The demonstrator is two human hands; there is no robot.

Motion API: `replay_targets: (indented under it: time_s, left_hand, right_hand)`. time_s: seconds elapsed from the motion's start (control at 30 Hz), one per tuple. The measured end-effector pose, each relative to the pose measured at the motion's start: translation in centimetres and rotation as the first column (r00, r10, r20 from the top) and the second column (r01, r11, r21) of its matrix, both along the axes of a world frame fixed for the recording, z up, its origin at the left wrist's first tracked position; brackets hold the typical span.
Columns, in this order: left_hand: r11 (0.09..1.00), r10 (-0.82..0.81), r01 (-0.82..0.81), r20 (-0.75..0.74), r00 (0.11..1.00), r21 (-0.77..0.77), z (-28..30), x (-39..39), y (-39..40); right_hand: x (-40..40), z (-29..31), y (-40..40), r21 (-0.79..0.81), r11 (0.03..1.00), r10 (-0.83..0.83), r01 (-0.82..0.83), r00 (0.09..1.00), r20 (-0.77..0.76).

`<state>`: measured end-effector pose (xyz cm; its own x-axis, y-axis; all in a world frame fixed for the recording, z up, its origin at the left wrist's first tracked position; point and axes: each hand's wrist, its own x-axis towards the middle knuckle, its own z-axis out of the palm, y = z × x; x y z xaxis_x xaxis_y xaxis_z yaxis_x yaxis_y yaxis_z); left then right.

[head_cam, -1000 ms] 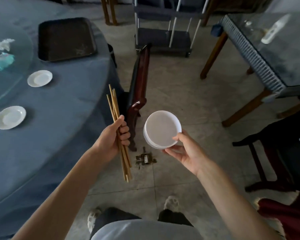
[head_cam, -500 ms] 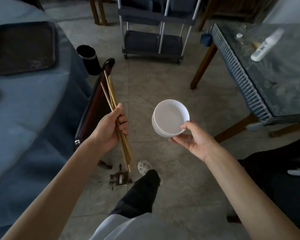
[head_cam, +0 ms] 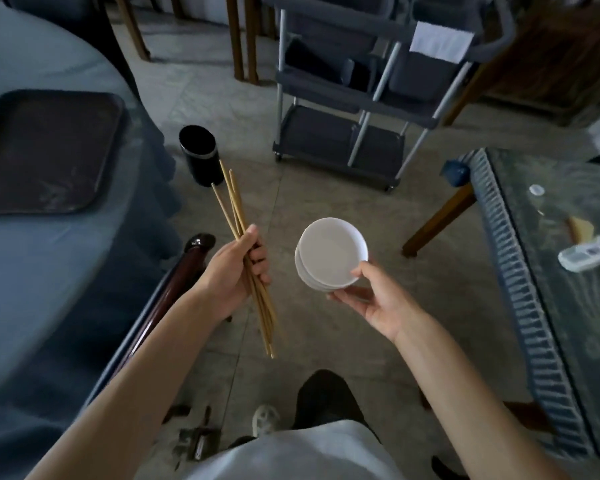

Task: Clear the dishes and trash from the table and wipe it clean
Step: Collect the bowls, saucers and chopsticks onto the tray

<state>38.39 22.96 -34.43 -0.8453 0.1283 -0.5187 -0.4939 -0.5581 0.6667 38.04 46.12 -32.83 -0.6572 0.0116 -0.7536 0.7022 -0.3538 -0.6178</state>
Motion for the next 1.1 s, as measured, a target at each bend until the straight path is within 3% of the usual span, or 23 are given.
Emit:
replay_targets:
  time_s: [0.2,0.33,0.5,0.67,0.83,1.1]
  left_hand:
    - [0.978,0.208,-0.208,0.016,0.978,-0.014,-1.0,-11.5,-3.4]
    - [0.908,0.420,-0.420,0.027,0.907,0.005,-2.4,-18.4,-6.2]
    - [0.736,0.673,-0.676,0.070,0.736,0.032,-2.1,-21.7,-9.9]
    - [0.507,0.854,-0.860,0.098,0.511,0.064,-2.7,-21.3,-14.2]
    - [0.310,0.945,-0.948,0.087,0.315,0.070,-3.2,-20.6,-18.5]
    - [0.002,0.995,-1.000,0.097,0.004,0.025,-5.3,-19.2,-29.1]
  right_hand:
    - [-15.6,-0.7,-2.7,-0.005,0.977,0.213,-0.213,0.976,-0.042]
    - [-26.8,-2.2,-7.0,0.072,0.883,0.469,-0.464,0.876,-0.111]
    - [-36.3,-2.2,-14.2,0.059,0.710,0.704,-0.702,0.706,-0.080]
    - [-41.5,-3.5,-22.7,0.004,0.517,0.854,-0.856,0.516,-0.060]
    - [-43.5,-5.4,-32.8,-0.066,0.360,0.932,-0.930,0.363,-0.026]
    - [-43.0,-8.1,-51.4,-0.010,0.077,0.996,-0.997,0.077,-0.042]
